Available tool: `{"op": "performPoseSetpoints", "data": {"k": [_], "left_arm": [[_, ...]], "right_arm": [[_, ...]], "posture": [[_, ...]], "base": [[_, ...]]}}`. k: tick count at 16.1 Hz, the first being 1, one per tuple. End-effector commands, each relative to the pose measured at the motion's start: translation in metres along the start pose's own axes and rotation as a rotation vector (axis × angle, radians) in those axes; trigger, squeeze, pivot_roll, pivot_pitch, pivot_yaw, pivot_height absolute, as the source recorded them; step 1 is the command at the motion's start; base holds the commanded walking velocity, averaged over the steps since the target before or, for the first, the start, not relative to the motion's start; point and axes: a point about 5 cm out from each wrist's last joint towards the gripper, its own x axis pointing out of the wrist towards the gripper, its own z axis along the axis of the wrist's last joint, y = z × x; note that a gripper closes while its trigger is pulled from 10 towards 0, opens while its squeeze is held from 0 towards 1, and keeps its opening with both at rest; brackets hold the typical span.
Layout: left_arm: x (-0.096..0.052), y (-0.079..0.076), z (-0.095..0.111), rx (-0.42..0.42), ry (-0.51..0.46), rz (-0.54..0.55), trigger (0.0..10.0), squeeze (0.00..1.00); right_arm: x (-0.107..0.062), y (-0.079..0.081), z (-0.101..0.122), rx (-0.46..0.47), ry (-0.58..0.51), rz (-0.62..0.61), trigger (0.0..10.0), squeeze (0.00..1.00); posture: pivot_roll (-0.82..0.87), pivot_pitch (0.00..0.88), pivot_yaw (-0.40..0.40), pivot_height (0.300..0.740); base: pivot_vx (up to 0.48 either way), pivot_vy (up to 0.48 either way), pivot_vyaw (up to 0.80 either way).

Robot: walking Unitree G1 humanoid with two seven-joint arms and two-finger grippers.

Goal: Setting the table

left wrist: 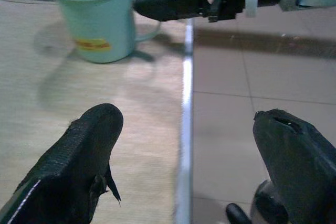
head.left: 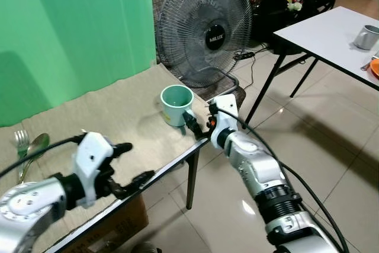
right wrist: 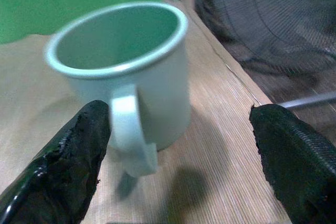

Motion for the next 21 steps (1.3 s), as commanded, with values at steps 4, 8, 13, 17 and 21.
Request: {"op": "performPoseSetpoints", "data": {"k": [4,8,13,17,21], "left_arm": [[0.009,-0.005,0.001,-0.004,-0.020,-0.006,10.0,0.00],[0.012,-0.007,0.001,-0.011,-0.022,-0.017,10.0,0.00],[0.024,-0.005,0.001,-0.035,-0.058,-0.010,10.0,0.00],[0.027,-0.003,0.003,-0.028,-0.063,-0.018,10.0,0.00],[0.030,-0.002,0.005,-0.019,-0.067,-0.030,10.0,0.00]], "right_arm": [[0.008,-0.001,0.007,-0.025,0.002,0.104,0.0,0.00],[0.013,-0.001,-0.001,-0.045,0.056,0.122,0.0,0.00],[0.018,-0.003,-0.002,-0.034,0.065,0.121,0.0,0.00],[0.018,-0.005,-0.004,-0.033,0.066,0.121,0.0,0.00],[0.019,-0.006,-0.007,-0.032,0.079,0.112,0.0,0.00]], "posture": [[0.20,0.000,-0.036,0.740],[0.21,0.000,-0.046,0.740],[0.20,0.000,-0.046,0.740],[0.20,0.000,-0.037,0.740],[0.20,0.000,-0.032,0.740]], "base": [[0.000,0.000,0.00],[0.000,0.000,0.00],[0.000,0.000,0.00],[0.000,0.000,0.00],[0.000,0.000,0.00]]}}
